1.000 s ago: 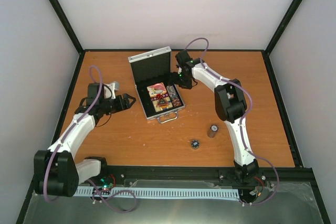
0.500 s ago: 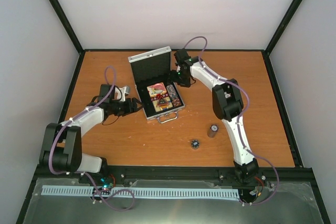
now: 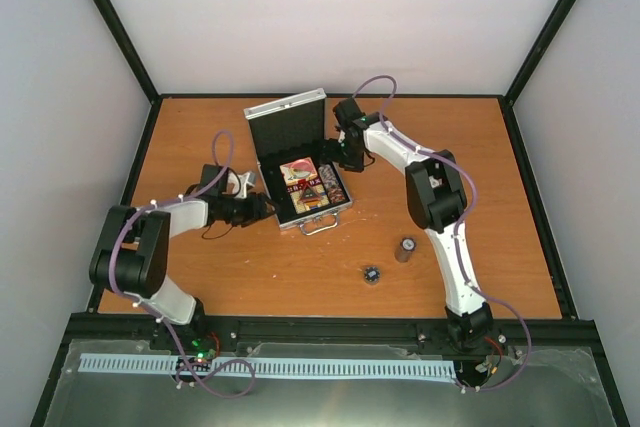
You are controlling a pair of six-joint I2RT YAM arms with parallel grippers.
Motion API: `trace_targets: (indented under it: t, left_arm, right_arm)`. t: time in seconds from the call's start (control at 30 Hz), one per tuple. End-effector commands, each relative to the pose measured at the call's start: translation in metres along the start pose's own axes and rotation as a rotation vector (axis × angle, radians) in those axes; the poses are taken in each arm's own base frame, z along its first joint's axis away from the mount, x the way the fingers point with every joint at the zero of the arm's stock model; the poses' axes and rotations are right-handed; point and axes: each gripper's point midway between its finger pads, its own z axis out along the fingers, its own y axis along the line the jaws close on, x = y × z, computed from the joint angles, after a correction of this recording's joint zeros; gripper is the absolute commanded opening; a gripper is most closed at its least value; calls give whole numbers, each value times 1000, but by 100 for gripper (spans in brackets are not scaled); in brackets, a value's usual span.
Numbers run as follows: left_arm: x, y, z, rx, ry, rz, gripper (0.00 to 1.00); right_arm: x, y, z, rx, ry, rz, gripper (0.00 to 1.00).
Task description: Pack up texas hold em set
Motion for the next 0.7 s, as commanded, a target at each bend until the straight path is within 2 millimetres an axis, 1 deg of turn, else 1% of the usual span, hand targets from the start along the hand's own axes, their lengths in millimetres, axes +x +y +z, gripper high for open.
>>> trace_targets:
  t: [0.0,0.13,0.3,0.37,0.47,0.53,0.57,0.63,0.67]
  left_arm:
    - [-7,-3,10,35,13,14,56]
    - [-6,2,14,28,21,0,52]
    - [-3,3,16,35,26,-13,48]
    - [-4,2,15,34,24,-11,48]
    - [-9,4,10,-9,0,5,50]
    - [-18,3,1,-57,-38,19,58]
    - [-23,3,-4,-79,-60,26,66]
    - [-33,-3,-16,-110,-112,46,84]
    - [-38,-5,-23,-127,-139,51,90]
  right_arm:
    - [28,-21,-5,68,78,39,79]
    - [42,-27,-10,77,97,43,78]
    - [53,-30,-14,75,106,42,77]
    - [52,-30,-15,74,101,32,77]
    - [39,-22,-26,62,57,-6,80]
    - [26,-13,-41,53,6,-43,82]
    - [19,-11,-50,59,-24,-68,86]
    - [9,-8,-71,75,-80,-103,92]
    - [5,-8,-86,84,-113,-116,94]
